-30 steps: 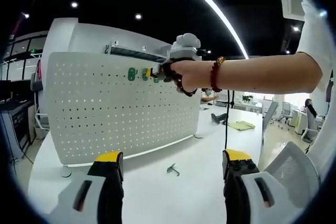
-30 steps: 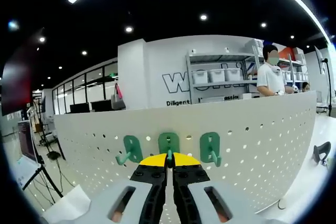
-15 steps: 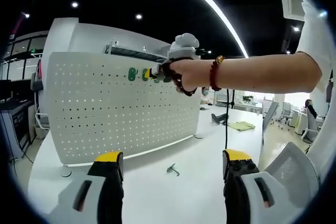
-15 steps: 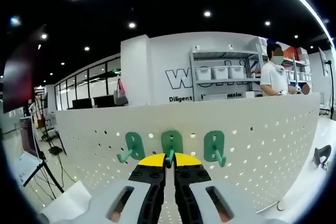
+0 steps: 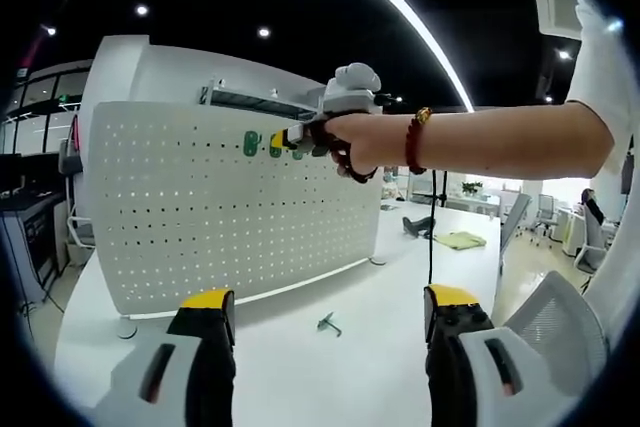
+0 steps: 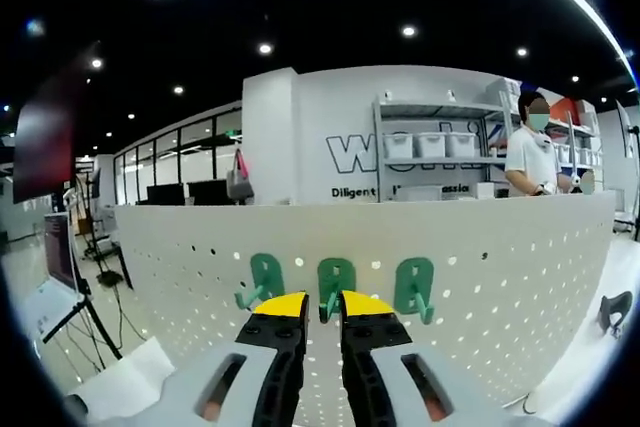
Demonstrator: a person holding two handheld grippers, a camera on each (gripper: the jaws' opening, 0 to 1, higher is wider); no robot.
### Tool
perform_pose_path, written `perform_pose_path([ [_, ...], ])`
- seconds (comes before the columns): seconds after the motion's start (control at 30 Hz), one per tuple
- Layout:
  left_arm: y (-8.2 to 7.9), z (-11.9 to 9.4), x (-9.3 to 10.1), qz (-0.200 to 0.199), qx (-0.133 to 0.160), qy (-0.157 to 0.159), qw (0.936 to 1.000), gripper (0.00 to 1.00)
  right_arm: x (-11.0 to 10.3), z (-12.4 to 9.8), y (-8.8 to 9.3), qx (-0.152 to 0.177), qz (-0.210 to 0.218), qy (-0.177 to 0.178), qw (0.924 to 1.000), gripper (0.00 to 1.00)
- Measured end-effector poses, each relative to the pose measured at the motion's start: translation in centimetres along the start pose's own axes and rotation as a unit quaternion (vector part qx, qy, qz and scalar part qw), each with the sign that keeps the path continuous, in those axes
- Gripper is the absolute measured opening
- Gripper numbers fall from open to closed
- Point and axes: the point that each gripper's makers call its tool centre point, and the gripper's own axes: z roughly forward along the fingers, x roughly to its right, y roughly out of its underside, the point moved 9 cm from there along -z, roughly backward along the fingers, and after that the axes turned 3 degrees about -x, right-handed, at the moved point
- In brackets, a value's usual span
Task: Insert the hook assembly into the mounting plate slot until the hook locks in place.
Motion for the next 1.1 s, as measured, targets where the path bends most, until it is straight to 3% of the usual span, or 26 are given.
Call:
perform_pose_path([
  [0.57,-0.2,-0.6,2.1,0.008,-0.011,-0.004,0.9999,0.77,0.5,-3.7,1.1,0.003,-0.002,-0.019,0.9998,0.13],
  [1.1,-0.8,-1.1,4.6,0.027,-0.022,-0.013,0.9993,0.78,1.4,-6.5,3.6,-0.014,0.017,-0.046,0.9987,0.13],
])
